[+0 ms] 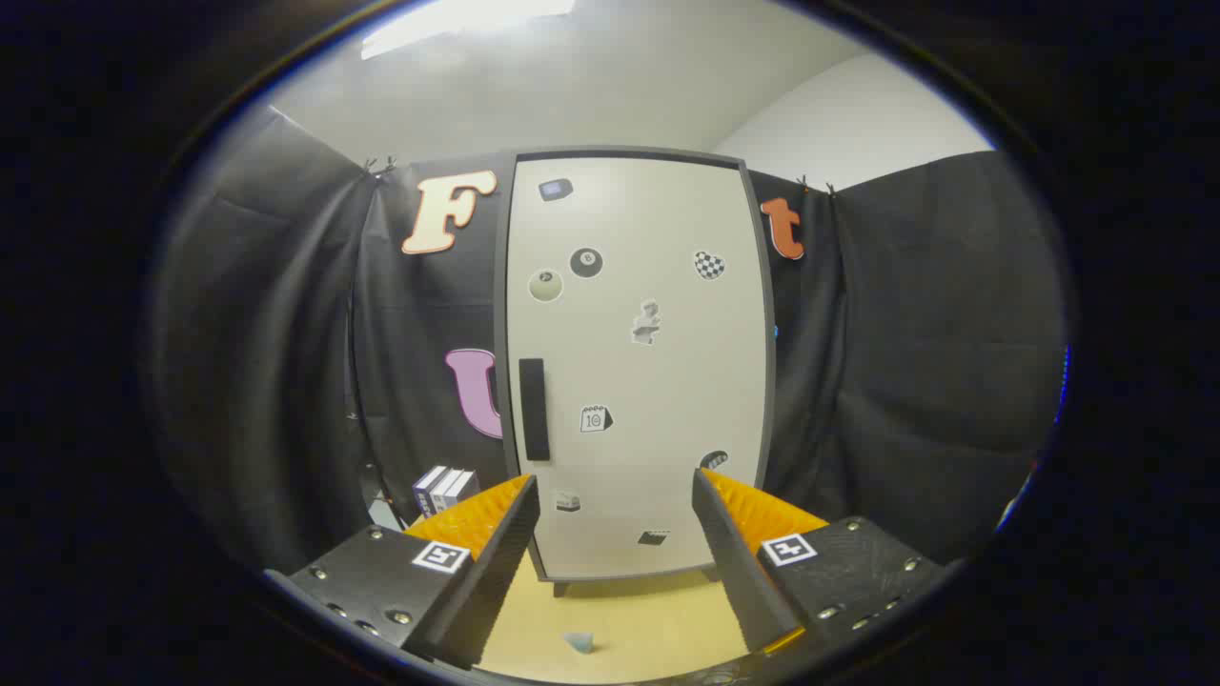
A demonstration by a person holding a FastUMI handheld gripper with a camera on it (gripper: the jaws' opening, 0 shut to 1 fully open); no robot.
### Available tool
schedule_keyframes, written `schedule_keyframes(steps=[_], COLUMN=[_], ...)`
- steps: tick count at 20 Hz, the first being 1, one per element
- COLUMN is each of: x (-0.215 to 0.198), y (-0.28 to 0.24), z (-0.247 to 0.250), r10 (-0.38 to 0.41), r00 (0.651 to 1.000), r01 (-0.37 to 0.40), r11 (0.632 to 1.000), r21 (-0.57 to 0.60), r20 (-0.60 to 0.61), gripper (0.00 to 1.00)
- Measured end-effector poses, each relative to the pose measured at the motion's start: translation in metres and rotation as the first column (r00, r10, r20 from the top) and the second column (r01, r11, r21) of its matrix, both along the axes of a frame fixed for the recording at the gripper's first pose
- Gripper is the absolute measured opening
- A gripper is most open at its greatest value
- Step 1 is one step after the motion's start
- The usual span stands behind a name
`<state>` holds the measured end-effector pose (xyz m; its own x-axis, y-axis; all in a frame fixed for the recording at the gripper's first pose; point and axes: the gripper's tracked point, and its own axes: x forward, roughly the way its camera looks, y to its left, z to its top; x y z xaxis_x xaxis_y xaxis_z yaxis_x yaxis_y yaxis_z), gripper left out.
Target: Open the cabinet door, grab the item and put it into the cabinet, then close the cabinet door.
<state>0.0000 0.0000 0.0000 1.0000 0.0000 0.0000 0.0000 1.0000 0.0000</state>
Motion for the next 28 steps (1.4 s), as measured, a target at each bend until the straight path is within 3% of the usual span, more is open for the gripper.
schedule_keyframes(steps=[22,28], x=[0.014,0.049], y=[0.006,0.035], z=[-0.005,-0.016], r10=[0.009,0.054], r00=[1.0,0.998], r01=[-0.009,-0.055], r11=[1.0,0.998], r21=[-0.005,-0.043], r20=[-0.017,-0.039], gripper=[0.96,0.96])
